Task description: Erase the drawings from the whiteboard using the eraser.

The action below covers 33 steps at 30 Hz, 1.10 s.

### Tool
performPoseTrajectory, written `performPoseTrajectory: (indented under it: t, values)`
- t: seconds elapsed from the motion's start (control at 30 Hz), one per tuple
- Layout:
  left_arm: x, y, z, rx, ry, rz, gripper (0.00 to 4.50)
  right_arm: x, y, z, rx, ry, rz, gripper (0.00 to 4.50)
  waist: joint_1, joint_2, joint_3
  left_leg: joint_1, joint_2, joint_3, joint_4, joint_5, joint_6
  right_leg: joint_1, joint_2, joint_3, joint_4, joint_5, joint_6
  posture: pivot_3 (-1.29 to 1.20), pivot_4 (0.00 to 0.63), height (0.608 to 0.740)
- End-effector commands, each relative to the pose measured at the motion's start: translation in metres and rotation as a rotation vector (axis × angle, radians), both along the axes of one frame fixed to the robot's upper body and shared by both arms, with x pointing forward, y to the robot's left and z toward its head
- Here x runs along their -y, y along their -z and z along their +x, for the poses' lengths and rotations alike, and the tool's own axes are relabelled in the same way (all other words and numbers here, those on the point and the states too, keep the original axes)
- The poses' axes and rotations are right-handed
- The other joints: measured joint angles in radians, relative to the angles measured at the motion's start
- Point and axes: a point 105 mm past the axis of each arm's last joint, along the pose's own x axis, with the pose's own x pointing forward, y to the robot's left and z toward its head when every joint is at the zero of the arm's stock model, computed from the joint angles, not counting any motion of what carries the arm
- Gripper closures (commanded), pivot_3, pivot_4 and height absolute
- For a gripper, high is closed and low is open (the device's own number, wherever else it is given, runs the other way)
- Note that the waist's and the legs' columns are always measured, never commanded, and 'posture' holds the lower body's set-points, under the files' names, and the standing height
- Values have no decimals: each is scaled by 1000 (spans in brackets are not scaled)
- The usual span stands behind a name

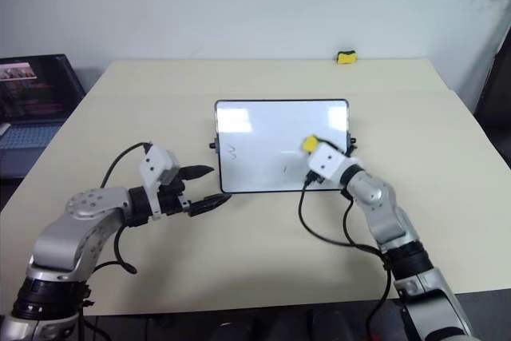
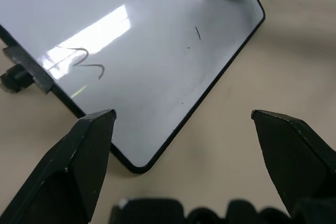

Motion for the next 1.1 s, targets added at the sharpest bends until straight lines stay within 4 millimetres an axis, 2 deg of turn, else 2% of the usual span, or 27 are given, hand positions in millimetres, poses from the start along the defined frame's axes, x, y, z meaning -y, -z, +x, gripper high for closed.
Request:
performPoseTrajectory:
  t: [0.03, 0.13, 0.33, 0.4, 0.47, 0.63, 0.77, 0.9, 0.97, 1.1]
  values:
    - [8, -11, -3, 51, 45, -8, 0, -13, 28, -15, -125, -74, -65, 3304, -3, 0, 0, 3, 0, 1, 0, 0, 0, 3, 0, 1, 0, 0, 0, 0, 150, 740]
    - [7, -11, -3, 51, 46, -8, 0, -20, 29, -22, -130, -114, -88, 3304, -4, 0, 0, 4, 1, 1, 0, 0, 0, 3, 1, 0, 0, 0, 0, 0, 150, 740]
    - [6, -11, -3, 47, 41, -6, 0, -13, -27, 0, 111, -11, 58, 3304, -2, 1, 1, 2, 0, -1, 0, 0, 0, 1, 1, 0, 0, 0, 0, 0, 150, 740]
    - [6, -10, -4, 46, 41, -7, 0, -10, -41, 4, 171, 21, 95, 3304, -1, 1, 1, 1, 0, -2, 0, 0, 0, 1, 1, 0, 0, 0, 0, 0, 150, 740]
    - [6, -10, -4, 45, 41, -7, 0, -8, -45, 7, 195, 41, 104, 3304, 0, 1, 1, 1, 0, -2, 0, 0, -1, 1, 1, 0, 0, 0, 0, 0, 150, 740]
    - [6, -10, -4, 45, 40, -8, 0, -19, -26, 1, 128, -5, 55, 3304, 1, 1, 1, -1, 0, -2, -2, 0, -1, -1, 0, 0, -1, -1, 0, 0, 150, 740]
    - [5, -10, -4, 44, 34, -8, 0, -31, -1, -13, 35, -96, -16, 3304, 2, 1, 1, -3, 0, -3, -2, -1, -1, -3, 0, 0, -2, -1, 0, 0, 150, 740]
    - [1, -10, -2, 41, 22, -4, 0, -39, 13, -24, -37, -153, -53, 3304, 2, 1, 1, -2, 0, -3, -1, -1, 0, -2, 0, 0, -1, -1, 0, 0, 150, 740]
    - [-1, -10, -2, 41, 19, -1, 0, -38, 10, -22, -20, -144, -51, 3304, 2, 1, 1, -2, 0, -3, -1, -1, 0, -2, 0, -1, -1, -1, 0, 0, 150, 740]
    - [-2, -10, -1, 42, 16, 3, 0, -33, -8, -11, 58, -82, -17, 3305, 2, 1, 1, -2, 0, -3, -1, -1, -1, -2, 0, -1, -1, -1, 0, 0, 150, 740]
